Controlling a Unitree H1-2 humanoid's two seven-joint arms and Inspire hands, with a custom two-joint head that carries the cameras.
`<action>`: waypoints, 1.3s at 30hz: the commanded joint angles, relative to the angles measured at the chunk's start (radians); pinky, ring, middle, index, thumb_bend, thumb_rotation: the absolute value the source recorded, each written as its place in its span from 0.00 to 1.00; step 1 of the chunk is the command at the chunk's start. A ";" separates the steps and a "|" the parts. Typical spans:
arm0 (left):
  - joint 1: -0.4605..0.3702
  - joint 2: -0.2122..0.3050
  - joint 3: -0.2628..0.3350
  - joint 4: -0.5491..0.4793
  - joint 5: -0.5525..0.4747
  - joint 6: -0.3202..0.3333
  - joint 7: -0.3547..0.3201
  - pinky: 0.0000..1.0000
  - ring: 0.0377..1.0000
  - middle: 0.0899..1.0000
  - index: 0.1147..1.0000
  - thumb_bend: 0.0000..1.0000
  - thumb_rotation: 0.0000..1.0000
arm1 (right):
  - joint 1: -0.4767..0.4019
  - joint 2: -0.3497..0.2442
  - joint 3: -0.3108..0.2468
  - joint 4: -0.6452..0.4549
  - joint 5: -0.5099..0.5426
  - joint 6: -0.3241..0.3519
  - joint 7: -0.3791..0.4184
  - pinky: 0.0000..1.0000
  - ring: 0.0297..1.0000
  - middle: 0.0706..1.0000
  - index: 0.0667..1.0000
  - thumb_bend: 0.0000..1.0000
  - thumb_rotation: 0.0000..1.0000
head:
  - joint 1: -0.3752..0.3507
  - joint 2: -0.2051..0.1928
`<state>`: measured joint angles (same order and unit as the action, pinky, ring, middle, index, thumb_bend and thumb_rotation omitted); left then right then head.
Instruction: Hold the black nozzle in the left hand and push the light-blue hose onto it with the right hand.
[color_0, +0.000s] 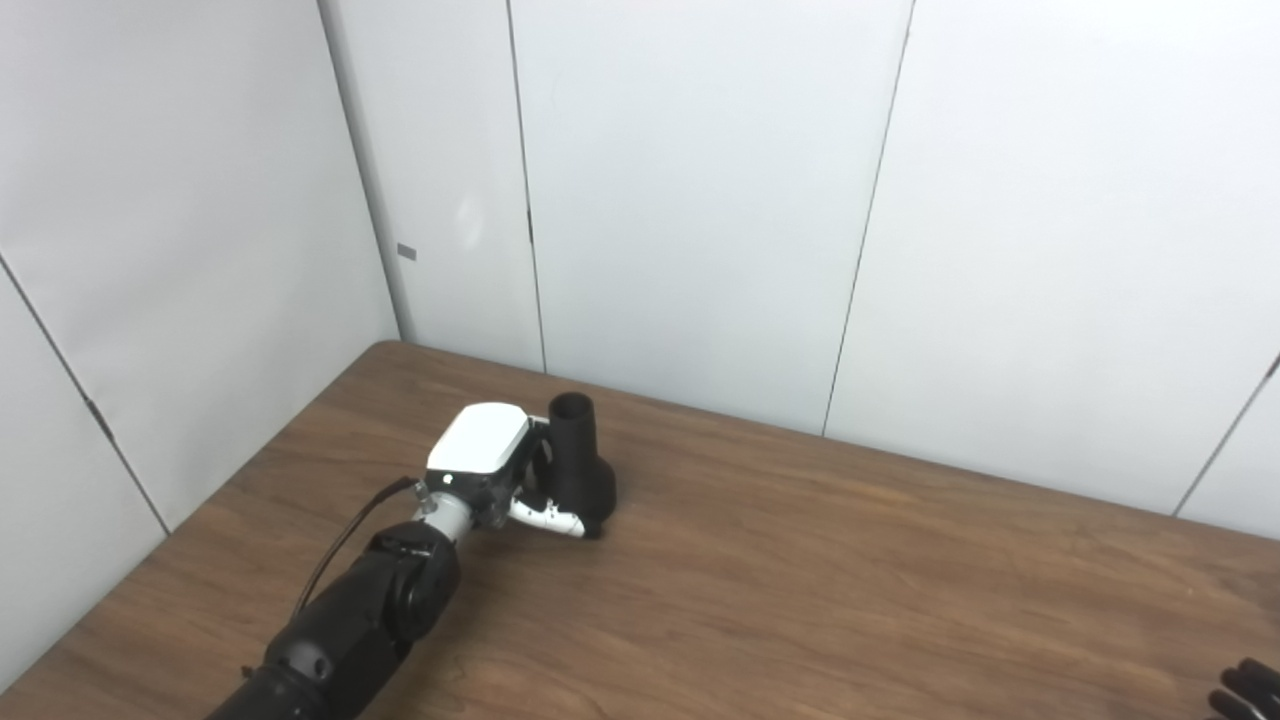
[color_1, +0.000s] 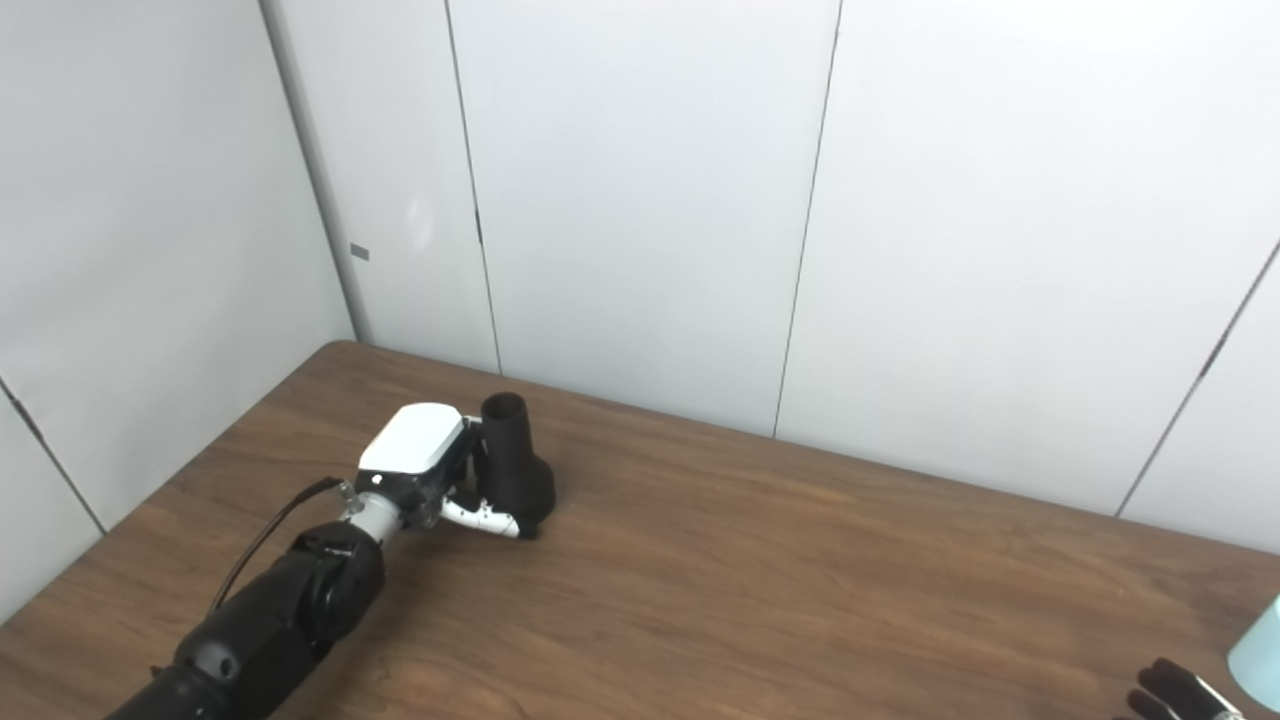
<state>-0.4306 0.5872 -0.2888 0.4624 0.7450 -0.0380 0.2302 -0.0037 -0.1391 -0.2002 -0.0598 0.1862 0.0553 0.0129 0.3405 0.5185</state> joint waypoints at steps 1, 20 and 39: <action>-0.001 0.001 -0.019 0.021 0.011 -0.056 0.010 0.27 0.30 0.41 0.43 0.52 0.00 | -0.013 -0.005 0.001 -0.039 -0.001 -0.001 0.002 0.74 0.77 0.76 0.73 0.25 0.00 | 0.001 0.002; 0.025 -0.023 -0.042 0.002 0.007 -0.127 0.027 0.22 0.25 0.34 0.45 0.52 0.00 | -0.023 0.016 0.016 -0.134 -0.017 0.104 -0.027 0.73 0.76 0.75 0.72 0.25 0.00 | -0.042 -0.010; 0.042 -0.114 -0.103 -0.180 0.059 -0.182 0.006 0.09 0.10 0.34 0.41 0.52 0.00 | -0.013 -0.005 -0.103 -0.339 -0.079 0.258 -0.132 0.57 0.65 0.65 0.60 0.32 0.00 | -0.113 0.012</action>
<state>-0.3686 0.4711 -0.3838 0.2977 0.7899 -0.1824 0.2337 0.0008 -0.1320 -0.2889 -0.3488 0.1117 0.3144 -0.1053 0.2271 0.5307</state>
